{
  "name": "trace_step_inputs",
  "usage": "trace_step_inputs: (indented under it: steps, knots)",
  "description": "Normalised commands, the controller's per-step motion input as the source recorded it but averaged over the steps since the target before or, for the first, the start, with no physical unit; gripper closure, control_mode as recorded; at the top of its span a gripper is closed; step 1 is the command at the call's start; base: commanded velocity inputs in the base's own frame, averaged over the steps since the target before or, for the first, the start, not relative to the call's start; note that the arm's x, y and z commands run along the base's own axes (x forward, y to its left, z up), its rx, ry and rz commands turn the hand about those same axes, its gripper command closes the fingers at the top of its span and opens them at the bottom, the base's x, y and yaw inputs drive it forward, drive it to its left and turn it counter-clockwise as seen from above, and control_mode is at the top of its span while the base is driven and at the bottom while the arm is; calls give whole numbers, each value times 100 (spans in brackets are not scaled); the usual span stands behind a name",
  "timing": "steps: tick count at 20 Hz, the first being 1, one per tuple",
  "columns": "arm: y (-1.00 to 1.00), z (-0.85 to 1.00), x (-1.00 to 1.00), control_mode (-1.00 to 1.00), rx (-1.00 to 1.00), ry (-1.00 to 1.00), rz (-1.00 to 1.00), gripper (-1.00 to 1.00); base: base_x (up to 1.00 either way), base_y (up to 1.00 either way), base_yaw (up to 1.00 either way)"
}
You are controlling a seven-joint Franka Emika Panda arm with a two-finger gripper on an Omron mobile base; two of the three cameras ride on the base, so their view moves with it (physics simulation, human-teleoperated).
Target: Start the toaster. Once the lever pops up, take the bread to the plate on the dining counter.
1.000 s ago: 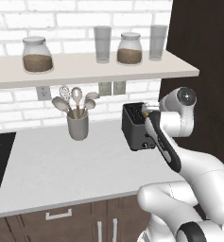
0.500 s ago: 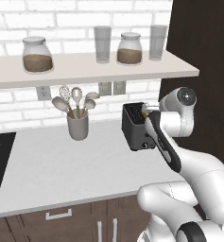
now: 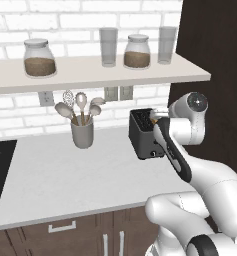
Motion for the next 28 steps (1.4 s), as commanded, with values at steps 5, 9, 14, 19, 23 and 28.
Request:
trace_step_inputs:
  steps: [5, 9, 14, 19, 23, 28]
  knots:
    - [0, 0, 0, -100, 0, 0, 0, -100, 0, 0, 0]
    - [0, 0, 0, -100, 0, 0, 0, -100, 0, 0, 0]
    - [0, 0, 0, -100, 0, 0, 0, -100, 0, 0, 0]
    - [0, 0, 0, -100, 0, 0, 0, -100, 0, 0, 0]
    - [0, 0, 0, -100, 0, 0, 0, -100, 0, 0, 0]
    - [0, 0, 0, -100, 0, 0, 0, -100, 0, 0, 0]
